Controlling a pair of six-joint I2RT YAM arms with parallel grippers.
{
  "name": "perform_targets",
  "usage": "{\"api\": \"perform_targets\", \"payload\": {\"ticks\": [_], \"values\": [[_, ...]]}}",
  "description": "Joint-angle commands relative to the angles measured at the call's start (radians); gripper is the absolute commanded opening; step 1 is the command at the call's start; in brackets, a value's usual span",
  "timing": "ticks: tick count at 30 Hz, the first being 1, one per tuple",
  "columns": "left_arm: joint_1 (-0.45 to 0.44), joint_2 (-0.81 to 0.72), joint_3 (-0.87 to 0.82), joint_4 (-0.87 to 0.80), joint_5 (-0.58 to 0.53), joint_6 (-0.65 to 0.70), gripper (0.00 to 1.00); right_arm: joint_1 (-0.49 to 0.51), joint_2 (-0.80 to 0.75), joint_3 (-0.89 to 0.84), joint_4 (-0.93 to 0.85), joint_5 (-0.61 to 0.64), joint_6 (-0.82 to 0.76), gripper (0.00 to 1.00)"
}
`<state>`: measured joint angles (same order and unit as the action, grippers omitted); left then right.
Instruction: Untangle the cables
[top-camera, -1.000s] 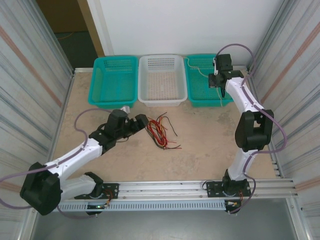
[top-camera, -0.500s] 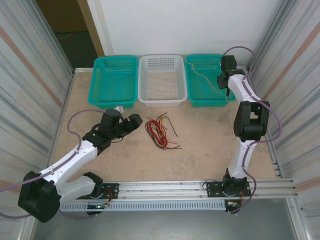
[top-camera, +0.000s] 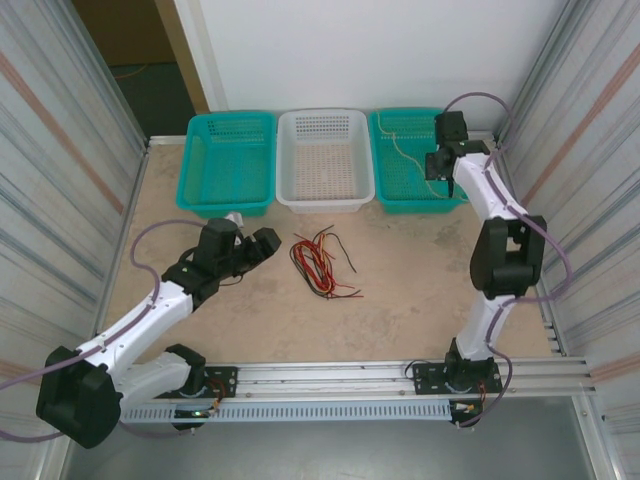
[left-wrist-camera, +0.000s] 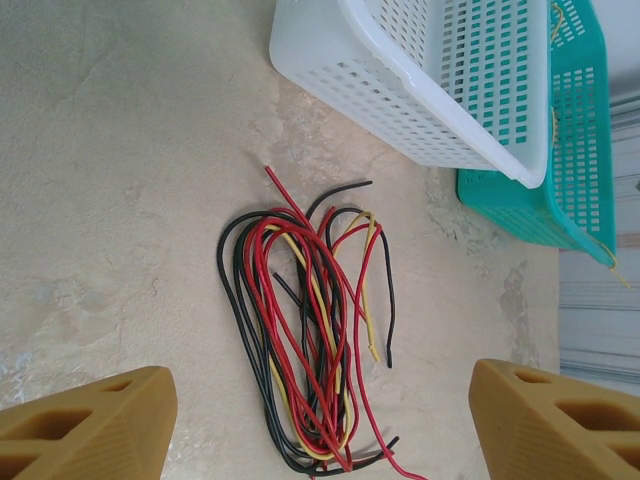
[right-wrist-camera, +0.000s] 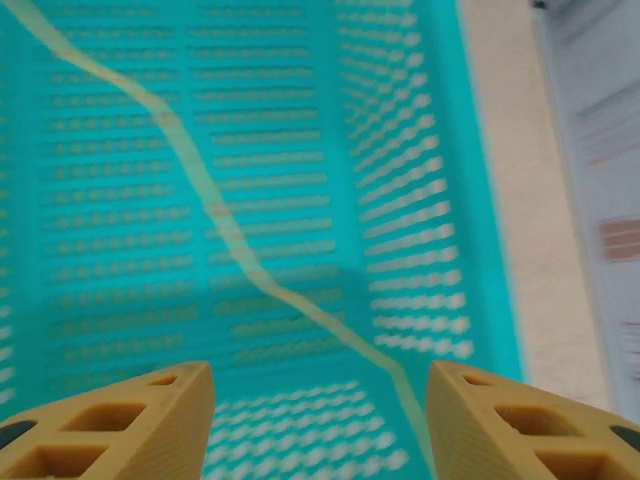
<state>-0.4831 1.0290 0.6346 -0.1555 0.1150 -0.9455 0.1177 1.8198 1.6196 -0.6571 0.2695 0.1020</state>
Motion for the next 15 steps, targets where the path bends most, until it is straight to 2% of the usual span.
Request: {"api": "perform_targets", "payload": {"ticks": [1,4,8,12,15], "values": [[0.014,-0.004,-0.023,0.013,0.023,-0.002,0.76,0.106,-0.193,-0.134,-0.011,-0.197,0.163,0.59],[0.018,0.005,-0.042,0.044,0.051,-0.013,0.74,0.216,-0.31,-0.307,0.062,-0.348,0.232,0.63],[0.021,0.026,-0.043,0.065,0.077,-0.012,0.71,0.356,-0.333,-0.447,0.12,-0.467,0.359,0.62],[0.021,0.043,-0.051,0.102,0.1,-0.02,0.63,0.515,-0.255,-0.496,0.186,-0.462,0.433,0.49],[0.021,0.045,-0.055,0.11,0.113,-0.032,0.59,0.572,-0.182,-0.481,0.23,-0.477,0.481,0.47]]}}
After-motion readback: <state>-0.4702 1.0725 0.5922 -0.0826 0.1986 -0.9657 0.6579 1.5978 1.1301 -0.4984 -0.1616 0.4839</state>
